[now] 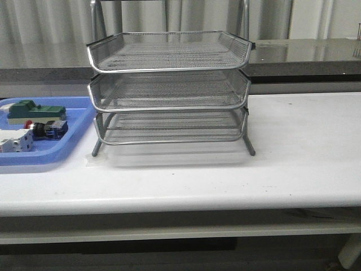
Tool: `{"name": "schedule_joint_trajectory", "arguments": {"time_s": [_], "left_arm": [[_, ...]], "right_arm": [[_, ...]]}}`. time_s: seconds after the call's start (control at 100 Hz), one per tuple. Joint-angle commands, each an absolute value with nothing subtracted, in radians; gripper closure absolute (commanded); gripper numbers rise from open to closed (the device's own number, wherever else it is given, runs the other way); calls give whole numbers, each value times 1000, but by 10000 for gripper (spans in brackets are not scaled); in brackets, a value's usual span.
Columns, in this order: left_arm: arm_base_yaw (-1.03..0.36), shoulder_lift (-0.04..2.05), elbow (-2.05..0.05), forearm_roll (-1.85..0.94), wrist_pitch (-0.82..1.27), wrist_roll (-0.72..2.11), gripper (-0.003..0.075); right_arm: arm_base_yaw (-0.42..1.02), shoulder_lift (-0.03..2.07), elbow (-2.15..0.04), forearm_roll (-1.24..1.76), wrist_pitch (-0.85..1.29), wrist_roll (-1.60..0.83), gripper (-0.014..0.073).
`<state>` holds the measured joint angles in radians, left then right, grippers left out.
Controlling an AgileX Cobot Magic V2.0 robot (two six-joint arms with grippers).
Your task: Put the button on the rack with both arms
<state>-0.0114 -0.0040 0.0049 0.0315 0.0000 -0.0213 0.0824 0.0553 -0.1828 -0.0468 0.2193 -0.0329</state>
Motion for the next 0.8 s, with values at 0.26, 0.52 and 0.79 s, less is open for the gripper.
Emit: {"name": "schedule_joint_trajectory", "arguments": {"time_s": [0.26, 0.52, 0.79], "left_arm": [[-12, -37, 39, 33, -82, -28, 741], [-12, -37, 39, 33, -82, -28, 741], [-12, -37, 39, 33, -82, -28, 741]], "right_arm": [[79, 421, -551, 87, 432, 0, 659], [79, 638, -676, 99, 425, 0, 659], [79, 734, -676, 197, 395, 0, 659]]}}
